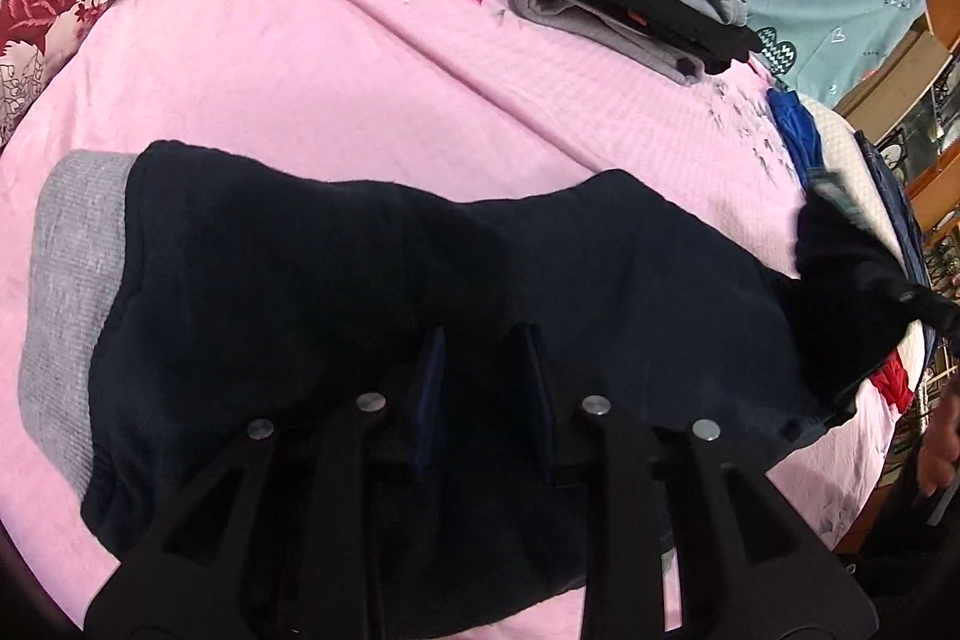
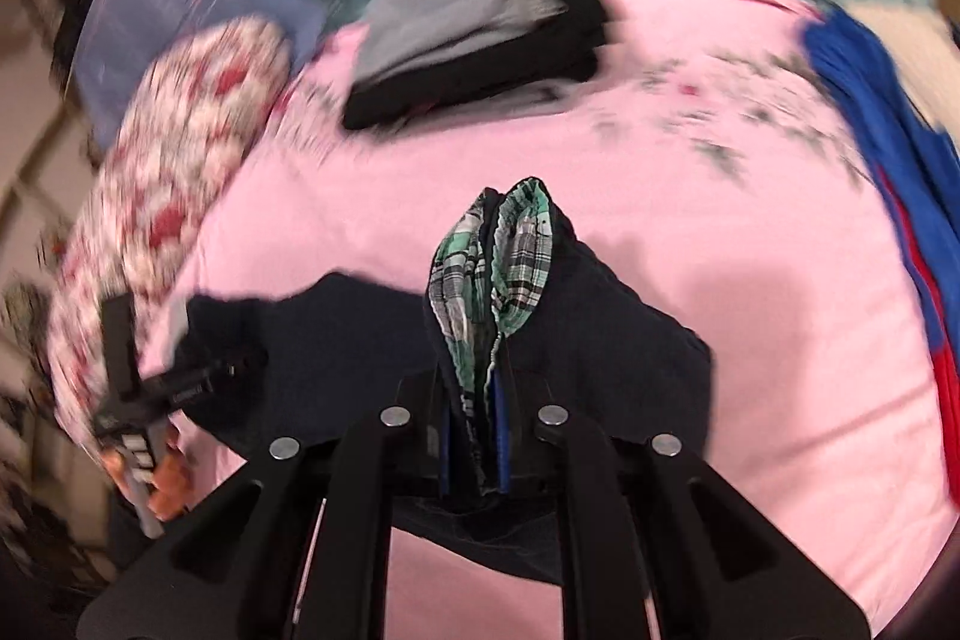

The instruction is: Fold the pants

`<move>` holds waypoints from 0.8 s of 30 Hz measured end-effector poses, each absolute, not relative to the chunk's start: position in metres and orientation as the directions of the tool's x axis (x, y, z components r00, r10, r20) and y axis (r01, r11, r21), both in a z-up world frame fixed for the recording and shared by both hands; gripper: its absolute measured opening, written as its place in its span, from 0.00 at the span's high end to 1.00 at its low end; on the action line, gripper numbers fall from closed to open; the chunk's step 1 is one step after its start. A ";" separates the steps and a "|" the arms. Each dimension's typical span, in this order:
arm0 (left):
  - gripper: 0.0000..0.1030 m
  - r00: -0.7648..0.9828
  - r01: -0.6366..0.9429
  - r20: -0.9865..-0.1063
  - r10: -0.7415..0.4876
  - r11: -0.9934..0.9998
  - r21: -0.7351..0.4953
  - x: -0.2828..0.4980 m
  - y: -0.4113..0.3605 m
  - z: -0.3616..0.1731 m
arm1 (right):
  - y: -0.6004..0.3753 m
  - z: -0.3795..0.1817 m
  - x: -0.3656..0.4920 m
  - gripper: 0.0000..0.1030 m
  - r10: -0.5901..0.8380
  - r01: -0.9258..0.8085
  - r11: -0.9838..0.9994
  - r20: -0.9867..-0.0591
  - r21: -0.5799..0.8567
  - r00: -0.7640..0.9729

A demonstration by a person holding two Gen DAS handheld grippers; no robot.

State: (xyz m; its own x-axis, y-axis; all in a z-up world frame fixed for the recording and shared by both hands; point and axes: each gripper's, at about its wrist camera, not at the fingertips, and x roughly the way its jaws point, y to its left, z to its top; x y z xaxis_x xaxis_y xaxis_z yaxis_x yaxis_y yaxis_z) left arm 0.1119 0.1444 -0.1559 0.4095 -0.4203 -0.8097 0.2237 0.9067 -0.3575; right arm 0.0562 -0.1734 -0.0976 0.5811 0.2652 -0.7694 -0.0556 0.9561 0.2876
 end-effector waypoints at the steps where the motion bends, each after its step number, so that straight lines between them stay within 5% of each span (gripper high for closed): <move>1: 0.73 0.408 0.222 -0.804 -0.432 0.902 -0.371 0.111 0.145 -0.155 | -0.146 -0.107 0.066 0.89 0.262 -0.095 0.963 -0.792 0.252 0.552; 8: 0.73 0.410 0.220 -0.795 -0.447 0.894 -0.390 0.110 0.142 -0.155 | -0.074 -0.169 0.099 0.87 0.186 -0.136 0.981 -0.891 0.141 0.415; 9: 0.73 0.411 0.221 -0.792 -0.452 0.892 -0.395 0.110 0.143 -0.155 | -0.068 -0.172 0.100 0.81 0.169 -0.152 0.982 -0.899 0.116 0.403; 11: 0.73 0.408 0.220 -0.788 -0.460 0.888 -0.404 0.110 0.144 -0.156 | -0.059 -0.164 0.097 0.41 0.196 -0.197 0.972 -0.911 0.130 0.362; 15: 0.73 0.406 0.219 -0.785 -0.467 0.884 -0.413 0.110 0.145 -0.157 | -0.062 -0.120 0.083 0.41 0.341 -0.257 0.934 -0.837 0.249 0.429; 17: 0.73 0.406 0.219 -0.785 -0.468 0.884 -0.413 0.110 0.145 -0.157 | -0.071 -0.106 0.084 0.50 0.274 -0.227 0.958 -0.808 0.178 0.522; 18: 0.73 0.406 0.218 -0.785 -0.468 0.884 -0.414 0.110 0.145 -0.157 | -0.076 -0.107 0.087 0.63 0.241 -0.198 0.968 -0.808 0.156 0.538; 19: 0.73 0.406 0.218 -0.785 -0.468 0.884 -0.415 0.110 0.145 -0.157 | -0.080 -0.115 0.093 0.88 0.218 -0.173 0.974 -0.820 0.146 0.529; 24: 0.68 0.402 0.225 -0.776 -0.486 0.874 -0.431 0.110 0.146 -0.156 | -0.090 -0.180 0.116 0.93 0.239 -0.127 0.970 -0.887 0.205 0.394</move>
